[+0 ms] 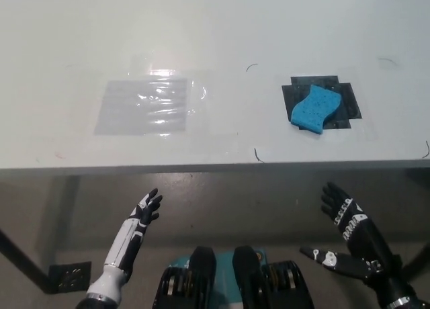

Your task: A soft sponge is kept on the balc marked spot on the table infront of the robot and it uses its right hand fist to press down on it and drrags it across the table in a back and forth manner twice to clean it

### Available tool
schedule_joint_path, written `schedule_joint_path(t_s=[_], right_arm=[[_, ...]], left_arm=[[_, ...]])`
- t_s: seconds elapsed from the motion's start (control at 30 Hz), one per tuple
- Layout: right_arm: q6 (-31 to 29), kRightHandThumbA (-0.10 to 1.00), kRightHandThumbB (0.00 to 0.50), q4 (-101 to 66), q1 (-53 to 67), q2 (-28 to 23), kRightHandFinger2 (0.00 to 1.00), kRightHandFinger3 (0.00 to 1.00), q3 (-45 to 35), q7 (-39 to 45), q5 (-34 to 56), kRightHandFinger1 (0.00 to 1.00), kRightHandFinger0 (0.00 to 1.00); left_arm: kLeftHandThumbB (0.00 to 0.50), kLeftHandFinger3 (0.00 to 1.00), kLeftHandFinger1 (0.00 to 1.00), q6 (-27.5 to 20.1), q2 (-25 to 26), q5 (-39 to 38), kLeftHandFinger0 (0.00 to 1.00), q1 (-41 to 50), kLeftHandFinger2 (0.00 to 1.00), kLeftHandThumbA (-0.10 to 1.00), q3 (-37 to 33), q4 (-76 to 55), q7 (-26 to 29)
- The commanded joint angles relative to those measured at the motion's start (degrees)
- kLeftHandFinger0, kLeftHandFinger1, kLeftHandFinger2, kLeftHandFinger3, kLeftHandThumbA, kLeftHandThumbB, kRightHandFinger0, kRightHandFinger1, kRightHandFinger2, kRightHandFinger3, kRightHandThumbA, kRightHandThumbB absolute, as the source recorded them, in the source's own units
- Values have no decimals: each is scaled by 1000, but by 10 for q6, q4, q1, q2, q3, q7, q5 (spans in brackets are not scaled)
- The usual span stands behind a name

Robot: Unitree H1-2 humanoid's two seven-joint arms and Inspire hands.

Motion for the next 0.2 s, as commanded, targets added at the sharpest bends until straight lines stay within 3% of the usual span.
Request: schedule_joint_path(t_s=[0.0,0.17], right_arm=[[4,1000,149,5,-17,0,1000,1000,-8,14,-4,1000,1000],[16,1000,170,8,-16,1,1000,1000,-13,13,-4,1000,1000]], left_arm=[[377,1000,1000,-8,3,2,1000,-10,1000,1000,-2,-8,2],[385,1000,1000,-13,0,3,1000,-4,1000,1000,-3,-8,2]])
